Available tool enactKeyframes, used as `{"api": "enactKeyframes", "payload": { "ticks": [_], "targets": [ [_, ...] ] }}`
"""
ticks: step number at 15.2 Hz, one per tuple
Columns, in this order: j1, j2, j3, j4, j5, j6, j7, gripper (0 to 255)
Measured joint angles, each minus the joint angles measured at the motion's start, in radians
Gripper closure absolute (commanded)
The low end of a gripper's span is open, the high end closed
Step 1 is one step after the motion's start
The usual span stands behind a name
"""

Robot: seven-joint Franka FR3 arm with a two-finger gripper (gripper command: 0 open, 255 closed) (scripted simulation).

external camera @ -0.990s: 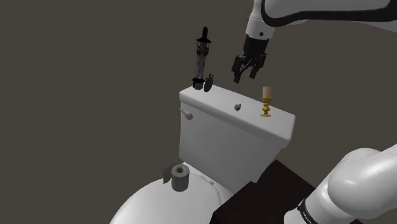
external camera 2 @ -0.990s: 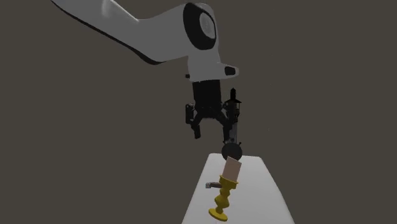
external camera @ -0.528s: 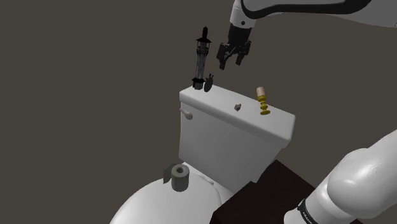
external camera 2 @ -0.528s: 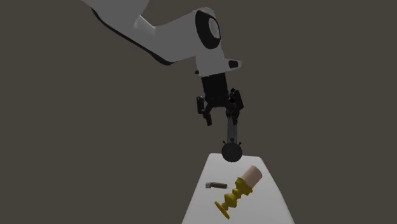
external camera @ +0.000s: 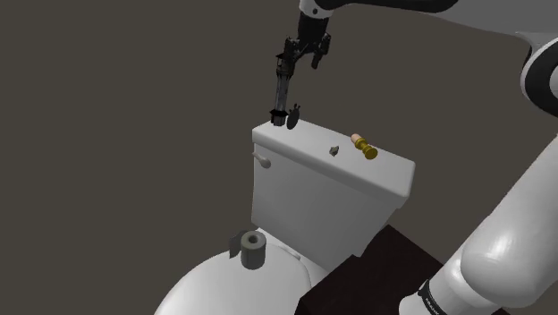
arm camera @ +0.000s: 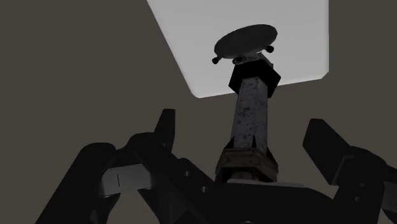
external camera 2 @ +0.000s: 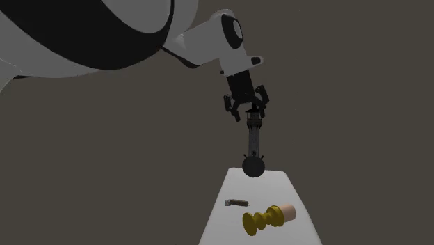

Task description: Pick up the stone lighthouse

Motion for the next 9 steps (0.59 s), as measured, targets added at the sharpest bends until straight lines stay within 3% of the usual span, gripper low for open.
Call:
{"api": "enactKeyframes", "payload": {
  "ticks": [5, 9],
  "targets": [
    [0.039, 0.199, 0.013, 0.325, -0.094, -0.077, 0.011, 0],
    [0.038, 0.204, 0.011, 0.294, -0.103, -0.034, 0.023, 0]
  ]
}}
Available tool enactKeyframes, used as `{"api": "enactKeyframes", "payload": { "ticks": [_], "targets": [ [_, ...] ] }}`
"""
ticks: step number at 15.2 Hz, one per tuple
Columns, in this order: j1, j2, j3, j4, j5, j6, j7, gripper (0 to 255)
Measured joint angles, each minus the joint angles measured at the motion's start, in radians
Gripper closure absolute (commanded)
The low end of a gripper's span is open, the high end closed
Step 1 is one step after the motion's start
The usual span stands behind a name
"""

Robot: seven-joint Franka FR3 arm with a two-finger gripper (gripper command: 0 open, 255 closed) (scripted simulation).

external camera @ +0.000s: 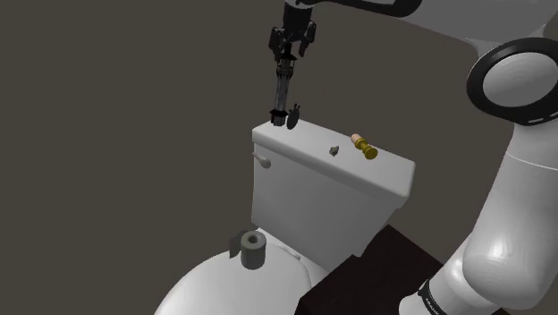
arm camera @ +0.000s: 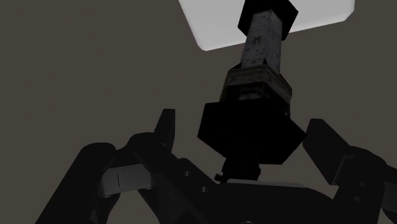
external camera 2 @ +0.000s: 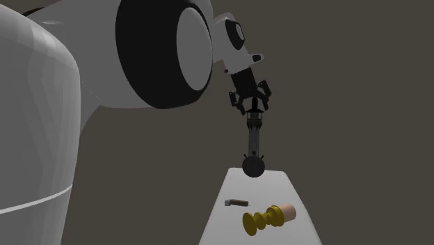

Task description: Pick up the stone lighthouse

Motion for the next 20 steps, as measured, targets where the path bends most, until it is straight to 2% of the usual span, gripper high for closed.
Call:
{"api": "enactKeyframes", "payload": {
  "ticks": [4, 5, 15, 20],
  "targets": [
    [-0.007, -0.028, -0.001, -0.088, 0.003, 0.059, 0.016, 0],
    [-0.007, -0.028, -0.001, -0.092, 0.003, 0.064, 0.017, 255],
    [-0.007, -0.030, -0.001, -0.098, 0.003, 0.070, 0.018, 255],
    [0.000, 0.002, 0.000, -0.002, -0.001, 0.005, 0.001, 255]
  ]
}}
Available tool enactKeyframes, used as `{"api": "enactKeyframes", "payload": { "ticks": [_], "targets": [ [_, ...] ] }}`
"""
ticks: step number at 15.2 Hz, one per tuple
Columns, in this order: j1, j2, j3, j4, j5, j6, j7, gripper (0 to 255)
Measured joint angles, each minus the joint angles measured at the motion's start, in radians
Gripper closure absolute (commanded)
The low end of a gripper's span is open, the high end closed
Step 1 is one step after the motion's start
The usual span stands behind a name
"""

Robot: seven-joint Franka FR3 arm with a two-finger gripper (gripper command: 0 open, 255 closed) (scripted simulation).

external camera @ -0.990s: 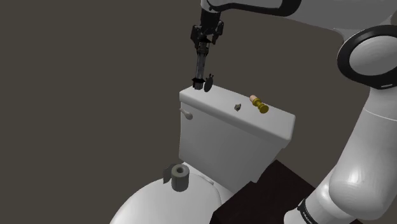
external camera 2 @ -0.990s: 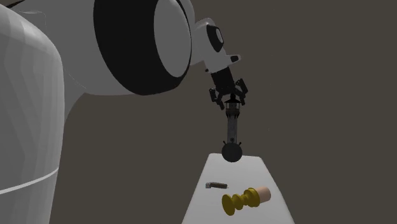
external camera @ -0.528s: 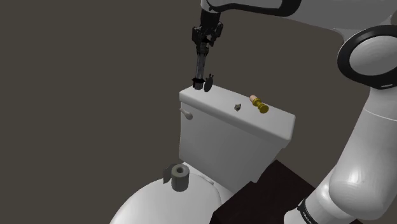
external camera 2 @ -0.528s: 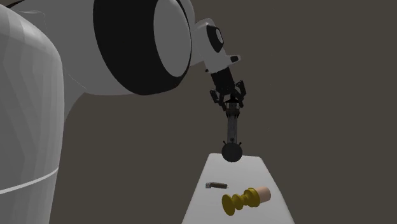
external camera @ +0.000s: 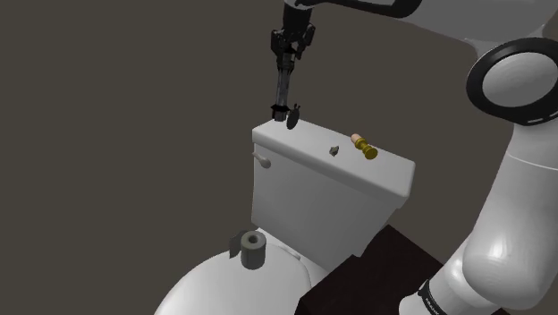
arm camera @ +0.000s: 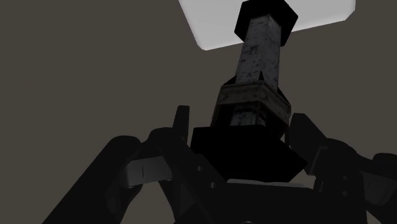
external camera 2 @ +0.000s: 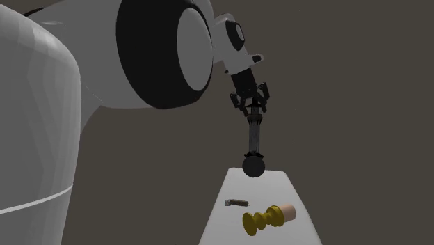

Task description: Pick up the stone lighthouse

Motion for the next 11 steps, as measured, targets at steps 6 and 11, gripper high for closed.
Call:
{"api": "enactKeyframes", "payload": {
  "ticks": [6, 11],
  "targets": [
    [0.021, 0.063, 0.002, 0.177, -0.014, -0.112, -0.024, 255],
    [0.051, 0.152, -0.001, 0.382, -0.035, -0.226, -0.054, 255]
  ]
}}
